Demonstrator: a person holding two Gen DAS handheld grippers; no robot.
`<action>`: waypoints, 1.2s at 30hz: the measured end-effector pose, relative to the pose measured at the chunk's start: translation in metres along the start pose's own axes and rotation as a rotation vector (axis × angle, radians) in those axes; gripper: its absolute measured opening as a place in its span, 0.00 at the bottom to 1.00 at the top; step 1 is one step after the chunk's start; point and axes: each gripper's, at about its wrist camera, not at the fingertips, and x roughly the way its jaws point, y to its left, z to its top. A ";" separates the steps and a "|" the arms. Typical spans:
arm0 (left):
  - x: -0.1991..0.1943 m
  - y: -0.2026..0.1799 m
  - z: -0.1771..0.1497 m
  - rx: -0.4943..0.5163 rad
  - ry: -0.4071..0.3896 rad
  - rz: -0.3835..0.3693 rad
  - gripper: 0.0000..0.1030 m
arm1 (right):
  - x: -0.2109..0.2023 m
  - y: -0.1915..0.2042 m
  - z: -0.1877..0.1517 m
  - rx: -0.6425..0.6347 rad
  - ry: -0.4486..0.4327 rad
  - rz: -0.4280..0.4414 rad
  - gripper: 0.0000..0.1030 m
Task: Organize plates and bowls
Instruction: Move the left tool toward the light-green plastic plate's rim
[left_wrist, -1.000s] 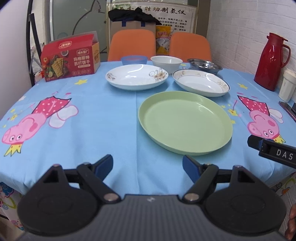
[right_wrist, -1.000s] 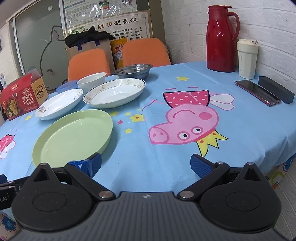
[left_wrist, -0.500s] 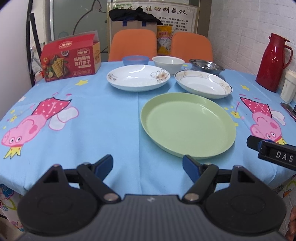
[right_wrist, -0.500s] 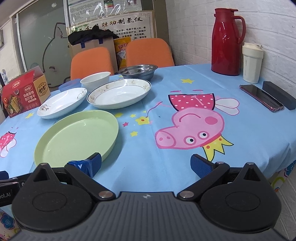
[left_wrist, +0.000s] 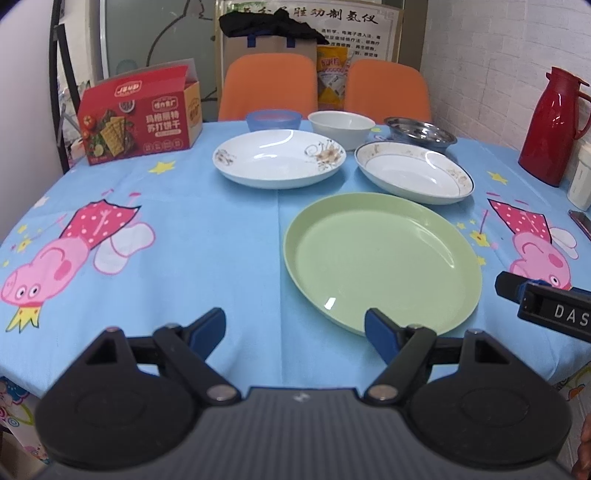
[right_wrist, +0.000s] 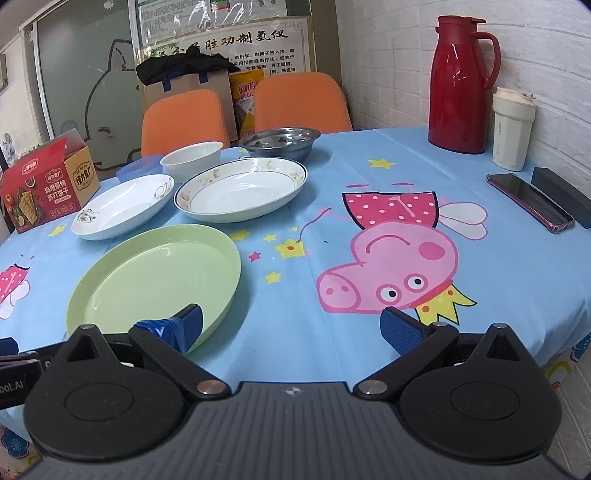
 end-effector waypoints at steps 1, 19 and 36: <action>0.001 0.000 0.002 0.001 0.002 -0.001 0.76 | 0.001 0.000 0.002 0.002 0.000 0.002 0.88; 0.059 0.026 0.044 -0.054 0.099 -0.026 0.75 | 0.045 0.010 0.026 -0.038 0.072 0.080 0.88; 0.096 0.017 0.059 0.023 0.149 -0.093 0.75 | 0.076 0.048 0.015 -0.209 0.106 0.179 0.89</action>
